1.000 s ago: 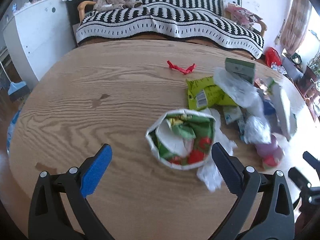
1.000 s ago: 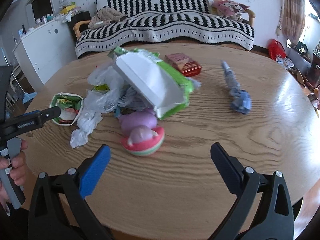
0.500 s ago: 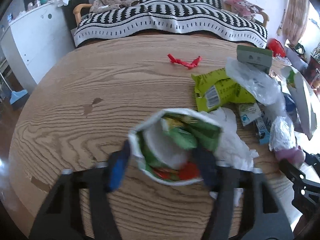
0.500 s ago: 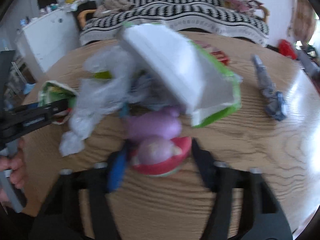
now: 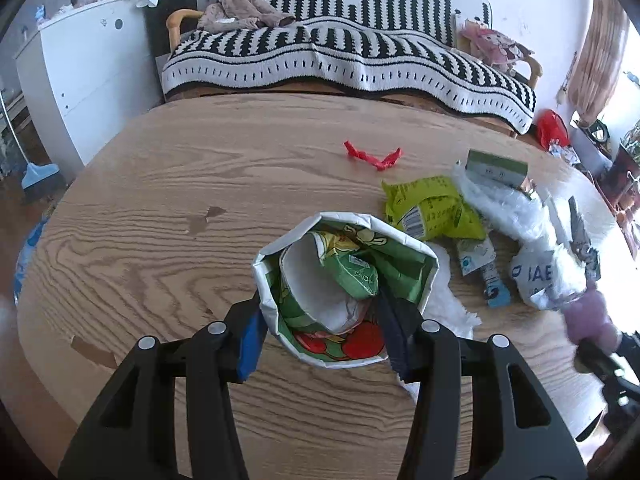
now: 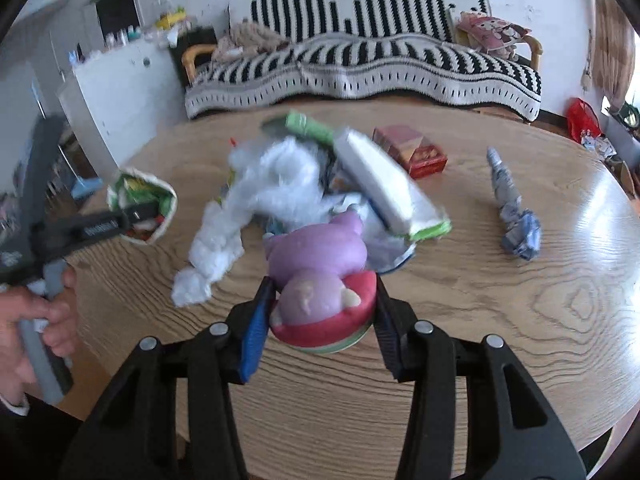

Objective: Collect trash
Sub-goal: 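Grasp the purple toy with the right tool while the left tool grasps the green snack bag, then carry both items to the black bin and open both tools to drop them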

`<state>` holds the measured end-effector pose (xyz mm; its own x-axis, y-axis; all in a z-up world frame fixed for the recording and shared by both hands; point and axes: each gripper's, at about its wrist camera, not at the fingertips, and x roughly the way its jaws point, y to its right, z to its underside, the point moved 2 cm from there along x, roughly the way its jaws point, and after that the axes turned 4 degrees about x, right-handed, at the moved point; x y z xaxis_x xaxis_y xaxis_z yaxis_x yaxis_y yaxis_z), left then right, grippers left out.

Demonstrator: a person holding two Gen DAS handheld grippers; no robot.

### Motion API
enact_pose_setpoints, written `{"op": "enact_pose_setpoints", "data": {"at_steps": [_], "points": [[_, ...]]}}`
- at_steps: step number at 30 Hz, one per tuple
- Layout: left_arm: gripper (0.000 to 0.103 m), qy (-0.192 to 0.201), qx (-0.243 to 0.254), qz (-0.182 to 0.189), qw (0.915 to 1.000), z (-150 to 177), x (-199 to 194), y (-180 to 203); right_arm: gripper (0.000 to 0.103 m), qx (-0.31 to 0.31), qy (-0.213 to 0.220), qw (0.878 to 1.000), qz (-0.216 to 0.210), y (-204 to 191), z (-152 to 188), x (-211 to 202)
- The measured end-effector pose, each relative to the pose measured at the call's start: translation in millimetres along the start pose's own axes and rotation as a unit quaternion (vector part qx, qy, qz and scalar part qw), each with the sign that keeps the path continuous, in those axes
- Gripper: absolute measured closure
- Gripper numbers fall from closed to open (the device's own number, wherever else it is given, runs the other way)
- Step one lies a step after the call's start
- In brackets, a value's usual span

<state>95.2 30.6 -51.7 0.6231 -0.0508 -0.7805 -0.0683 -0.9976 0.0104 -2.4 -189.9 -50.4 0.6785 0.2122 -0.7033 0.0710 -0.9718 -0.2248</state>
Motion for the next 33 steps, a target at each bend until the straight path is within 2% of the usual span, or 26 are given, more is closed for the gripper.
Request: {"op": "enact_pose_setpoints", "data": {"at_steps": [4, 8, 14, 18, 20, 24, 26, 27, 33], "points": [[0.054, 0.019, -0.005, 0.012, 0.9997, -5, -17, 10, 0.056, 0.028, 0.033, 0.999, 0.006, 31, -9, -35], [0.054, 0.040, 0.005, 0.032, 0.9987, -9, -36, 30, 0.056, 0.076, 0.053, 0.995, 0.042, 91, -9, -69], [0.054, 0.069, 0.063, 0.080, 0.9924, -10, -58, 101, 0.056, 0.137, 0.078, 0.980, 0.120, 195, 11, -131], [0.054, 0.083, 0.104, 0.129, 0.9827, -7, -80, 169, 0.055, 0.180, 0.093, 0.960, 0.195, 273, 42, -186], [0.054, 0.090, 0.130, 0.150, 0.9759, -1, -90, 204, 0.055, 0.207, 0.093, 0.950, 0.216, 307, 60, -208], [0.054, 0.083, 0.179, 0.215, 0.9565, 23, -105, 301, 0.055, 0.266, 0.086, 0.924, 0.260, 375, 104, -250], [0.054, 0.065, 0.203, 0.255, 0.9432, 44, -107, 354, 0.055, 0.290, 0.080, 0.915, 0.270, 399, 123, -264], [0.054, 0.049, 0.220, 0.280, 0.9333, 61, -106, 389, 0.055, 0.304, 0.074, 0.909, 0.276, 412, 134, -270], [0.054, -0.040, 0.281, 0.345, 0.8946, 148, -89, 512, 0.054, 0.371, 0.035, 0.888, 0.269, 464, 184, -277]]}}
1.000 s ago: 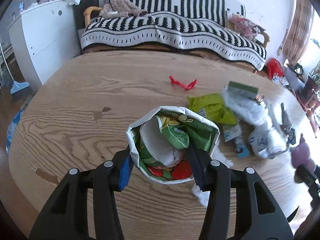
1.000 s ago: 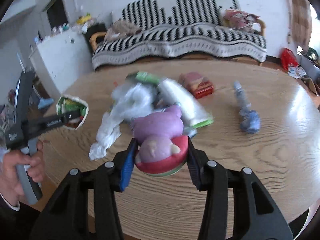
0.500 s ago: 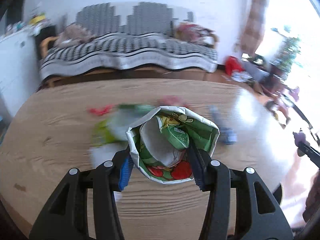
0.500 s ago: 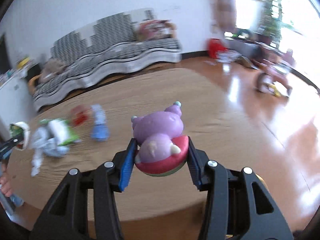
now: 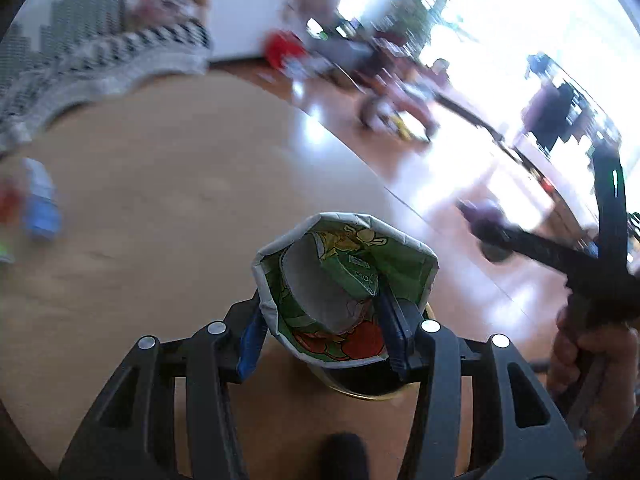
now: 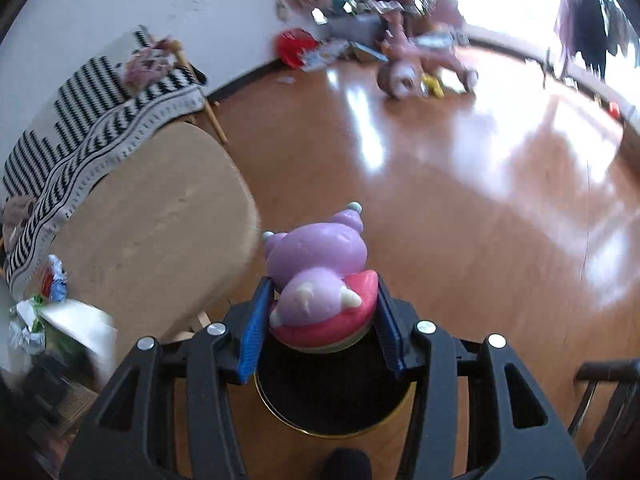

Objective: Collect trash
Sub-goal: 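Carry both items to the black bin and open both tools to drop them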

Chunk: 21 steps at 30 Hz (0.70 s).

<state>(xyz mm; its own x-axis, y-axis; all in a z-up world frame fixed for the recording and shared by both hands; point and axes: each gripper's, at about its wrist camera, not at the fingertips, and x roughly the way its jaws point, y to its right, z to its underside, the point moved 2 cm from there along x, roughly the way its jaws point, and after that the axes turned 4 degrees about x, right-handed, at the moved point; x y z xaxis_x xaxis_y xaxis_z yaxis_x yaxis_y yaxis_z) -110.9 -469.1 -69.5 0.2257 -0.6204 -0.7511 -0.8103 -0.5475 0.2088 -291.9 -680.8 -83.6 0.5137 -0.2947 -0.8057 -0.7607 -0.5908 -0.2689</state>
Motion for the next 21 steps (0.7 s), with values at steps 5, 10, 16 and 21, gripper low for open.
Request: {"op": "enact_pose_setpoints", "data": {"at_steps": [5, 10, 16, 21], "points": [[0.054, -0.049, 0.031, 0.016, 0.9982, 24, 64, 44, 0.054, 0.036, -0.066, 0.997, 0.000, 27, 11, 24], [0.054, -0.074, 0.035, 0.022, 0.9964, 28, 95, 44, 0.053, 0.037, -0.084, 0.996, -0.011, 25, 15, 29], [0.053, -0.075, 0.034, 0.020, 0.9964, 26, 97, 54, 0.051, 0.035, -0.088, 0.995, -0.020, 18, 15, 31], [0.025, -0.063, 0.031, 0.022, 0.9973, 21, 93, 63, 0.033, 0.035, -0.081, 0.996, -0.025, 13, 13, 29]]}}
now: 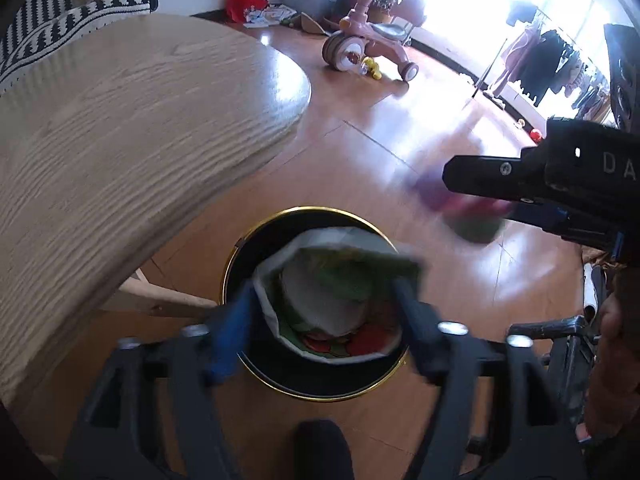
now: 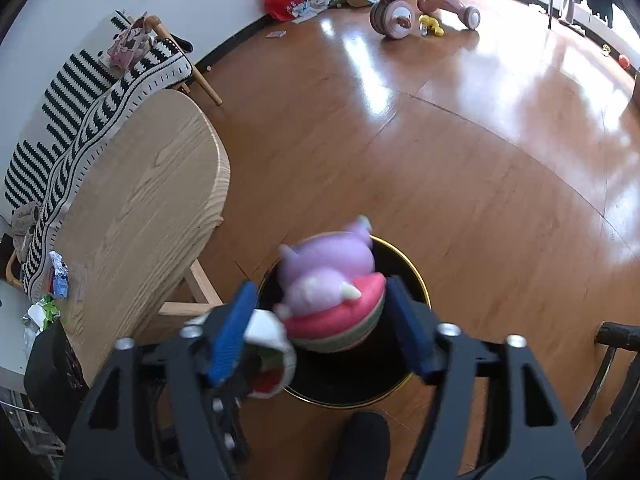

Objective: Collect trash
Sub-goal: 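Carry both items to the black bin and open both tools to drop them, then grasp the blue-wrapped item with the right tool while the left tool grasps white tissue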

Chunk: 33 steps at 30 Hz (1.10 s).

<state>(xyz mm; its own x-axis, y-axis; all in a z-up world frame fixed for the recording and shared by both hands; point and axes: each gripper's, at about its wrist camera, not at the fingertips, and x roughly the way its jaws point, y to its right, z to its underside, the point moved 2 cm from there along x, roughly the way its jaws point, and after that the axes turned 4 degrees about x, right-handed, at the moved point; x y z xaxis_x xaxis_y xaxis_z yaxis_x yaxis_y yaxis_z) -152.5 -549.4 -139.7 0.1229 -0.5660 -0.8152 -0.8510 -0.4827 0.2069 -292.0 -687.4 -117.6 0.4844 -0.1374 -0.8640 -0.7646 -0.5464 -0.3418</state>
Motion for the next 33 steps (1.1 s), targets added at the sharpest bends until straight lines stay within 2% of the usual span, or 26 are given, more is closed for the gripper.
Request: {"op": "enact_pose_setpoints", "data": {"at_steps": [2, 6, 9, 13, 18, 22, 26, 29, 30, 31, 33], "points": [[0.023, 0.010, 0.000, 0.001, 0.9999, 0, -5, 0, 0.031, -0.002, 0.009, 1.000, 0.001, -3, 0, -4], [0.023, 0.007, -0.005, 0.006, 0.9999, 1, -11, -3, 0.030, 0.000, 0.017, 1.000, -0.004, -8, -2, -8], [0.023, 0.016, 0.002, -0.001, 0.9999, 4, -29, -12, 0.029, -0.005, 0.026, 1.000, -0.005, -19, -2, -13], [0.016, 0.039, -0.016, -0.010, 0.9991, 7, -84, -48, 0.024, -0.027, 0.049, 0.998, -0.019, -55, 1, -25], [0.012, 0.079, -0.026, -0.090, 0.9924, 31, -180, -126, 0.020, -0.094, 0.071, 0.992, -0.046, -137, 18, -38], [0.010, 0.112, -0.065, -0.177, 0.9758, 71, -260, -208, 0.016, -0.149, 0.087, 0.982, -0.083, -218, 44, -46], [0.009, 0.120, -0.124, -0.260, 0.9500, 122, -316, -289, 0.014, -0.212, 0.085, 0.965, -0.126, -304, 78, -43], [0.009, 0.109, -0.186, -0.298, 0.9298, 165, -341, -343, 0.014, -0.253, 0.075, 0.953, -0.149, -362, 105, -33], [0.009, 0.109, -0.200, -0.303, 0.9256, 170, -347, -353, 0.014, -0.263, 0.072, 0.950, -0.152, -375, 115, -29], [0.009, 0.112, -0.222, -0.312, 0.9168, 185, -353, -370, 0.014, -0.272, 0.068, 0.948, -0.153, -388, 122, -25], [0.009, 0.109, -0.248, -0.319, 0.9082, 202, -360, -388, 0.014, -0.290, 0.061, 0.943, -0.149, -411, 134, -13]]}}
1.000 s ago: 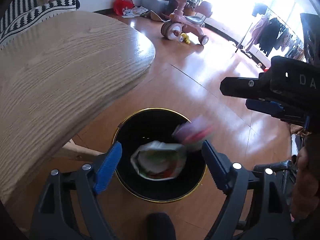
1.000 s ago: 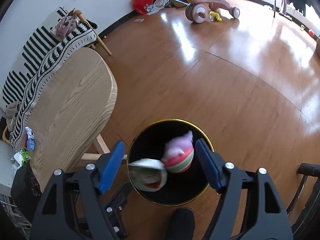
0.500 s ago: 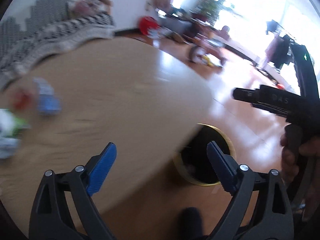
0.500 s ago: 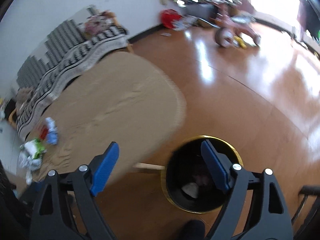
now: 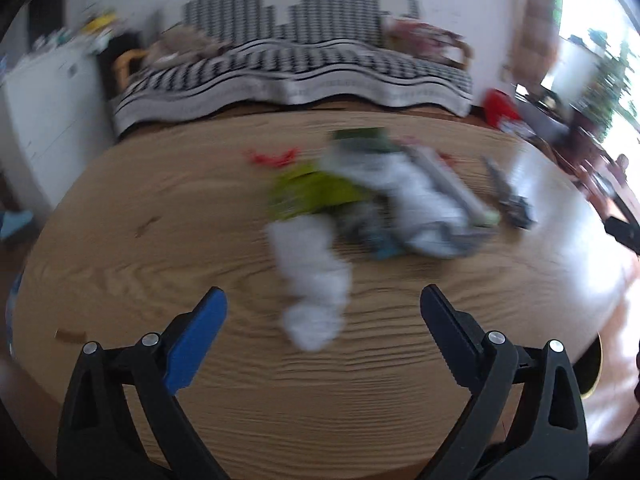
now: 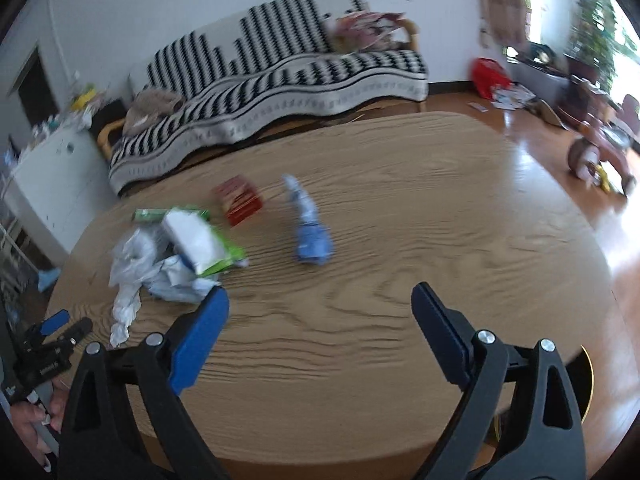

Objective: Collect trash
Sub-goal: 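Grasp the blue-wrapped item with the right tool while the left tool grasps white tissue, then carry both items to the black bin and open both tools to drop them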

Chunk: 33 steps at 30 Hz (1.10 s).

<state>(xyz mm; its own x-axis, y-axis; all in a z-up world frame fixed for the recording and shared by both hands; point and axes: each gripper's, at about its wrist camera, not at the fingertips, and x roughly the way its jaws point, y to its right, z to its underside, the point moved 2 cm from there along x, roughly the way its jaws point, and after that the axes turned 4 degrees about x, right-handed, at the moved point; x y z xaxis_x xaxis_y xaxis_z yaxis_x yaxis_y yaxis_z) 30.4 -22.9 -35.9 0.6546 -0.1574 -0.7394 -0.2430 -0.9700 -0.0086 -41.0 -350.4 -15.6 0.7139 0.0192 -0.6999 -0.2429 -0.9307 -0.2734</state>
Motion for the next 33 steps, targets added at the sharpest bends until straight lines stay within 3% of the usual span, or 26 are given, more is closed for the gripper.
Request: {"op": "enact_pose_setpoints", "data": {"at_steps": [5, 13, 22, 24, 25, 26, 27, 28, 29, 33], "points": [[0.009, -0.021, -0.003, 0.003, 0.9998, -3, 22, -21, 0.014, -0.021, -0.013, 0.999, 0.033, -25, -7, 47], [0.009, -0.056, -0.015, 0.002, 0.9983, -10, 79, -17, 0.014, -0.035, -0.064, 0.994, 0.085, -17, -7, 124], [0.009, -0.076, -0.005, -0.005, 0.9971, -10, 99, -4, 0.014, -0.017, -0.066, 0.992, 0.107, -7, -16, 161], [0.012, -0.074, -0.008, -0.009, 0.9972, -10, 99, -5, 0.022, -0.025, -0.060, 0.992, 0.110, -8, -18, 162], [0.020, -0.071, -0.005, -0.017, 0.9973, -9, 98, -5, 0.027, -0.028, -0.057, 0.992, 0.106, -8, -18, 161], [0.031, -0.068, 0.001, -0.026, 0.9973, -9, 97, -4, 0.042, -0.033, -0.054, 0.993, 0.103, -10, -19, 160], [0.038, -0.065, 0.007, -0.029, 0.9975, -9, 96, -3, 0.063, -0.035, -0.055, 0.993, 0.099, -12, -19, 159], [0.062, -0.062, 0.010, -0.026, 0.9977, -10, 94, -3, 0.073, -0.037, -0.058, 0.993, 0.092, -14, -20, 157], [0.079, -0.064, 0.013, -0.027, 0.9975, -11, 93, -3, 0.075, -0.037, -0.062, 0.994, 0.088, -14, -20, 157], [0.081, -0.073, -0.012, -0.015, 0.9972, -13, 90, -11, 0.077, -0.021, -0.068, 0.995, 0.065, -13, -20, 152]]}}
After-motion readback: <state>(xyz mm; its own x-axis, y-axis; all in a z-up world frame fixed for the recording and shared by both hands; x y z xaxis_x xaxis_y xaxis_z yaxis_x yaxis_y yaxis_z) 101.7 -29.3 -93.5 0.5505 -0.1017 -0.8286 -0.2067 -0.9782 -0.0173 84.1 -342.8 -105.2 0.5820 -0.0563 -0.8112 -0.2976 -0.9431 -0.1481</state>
